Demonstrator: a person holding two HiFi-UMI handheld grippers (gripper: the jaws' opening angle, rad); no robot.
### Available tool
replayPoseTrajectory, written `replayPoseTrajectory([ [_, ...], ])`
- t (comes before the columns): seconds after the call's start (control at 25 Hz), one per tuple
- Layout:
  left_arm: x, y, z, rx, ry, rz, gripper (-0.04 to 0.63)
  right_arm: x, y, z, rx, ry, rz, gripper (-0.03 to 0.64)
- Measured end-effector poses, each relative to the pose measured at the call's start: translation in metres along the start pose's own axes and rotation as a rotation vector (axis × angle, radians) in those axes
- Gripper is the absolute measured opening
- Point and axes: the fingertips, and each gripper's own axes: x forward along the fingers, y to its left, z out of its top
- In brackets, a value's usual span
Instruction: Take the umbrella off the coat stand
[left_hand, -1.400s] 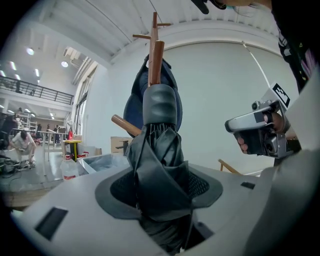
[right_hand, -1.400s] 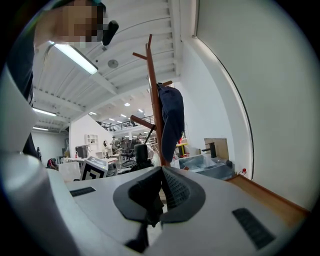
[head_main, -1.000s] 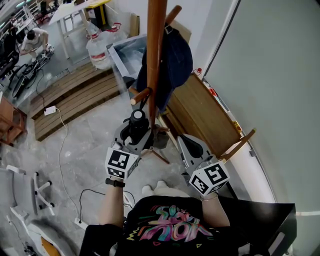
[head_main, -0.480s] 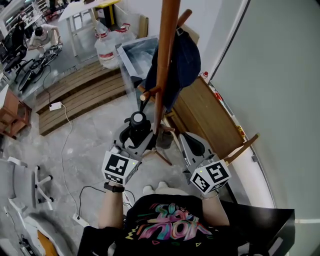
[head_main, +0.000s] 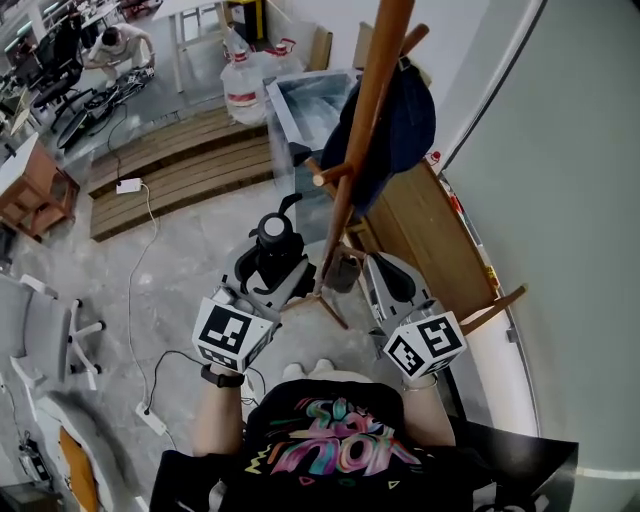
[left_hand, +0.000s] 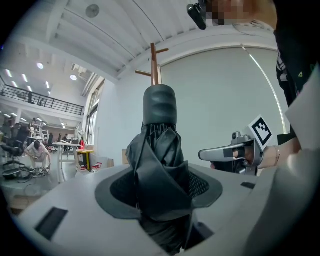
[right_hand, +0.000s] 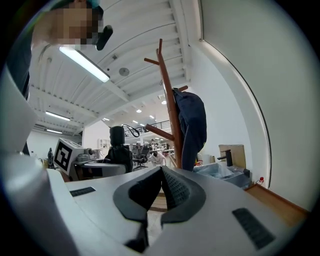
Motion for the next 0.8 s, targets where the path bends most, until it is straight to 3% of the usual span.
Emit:
replayPoseTrajectory([
  [0.44, -0.053, 0.013, -0.016, -0.048, 0.028, 0.146, 0.255, 0.015, 0.021, -0.011, -0.010, 0.023, 0.104, 0.015],
  [0.8, -0.084, 0.021, -0.043, -0.103, 0.041, 0.278, 0.255, 0.017, 0.024, -0.026, -0.016, 0.055, 0.130, 0.015],
])
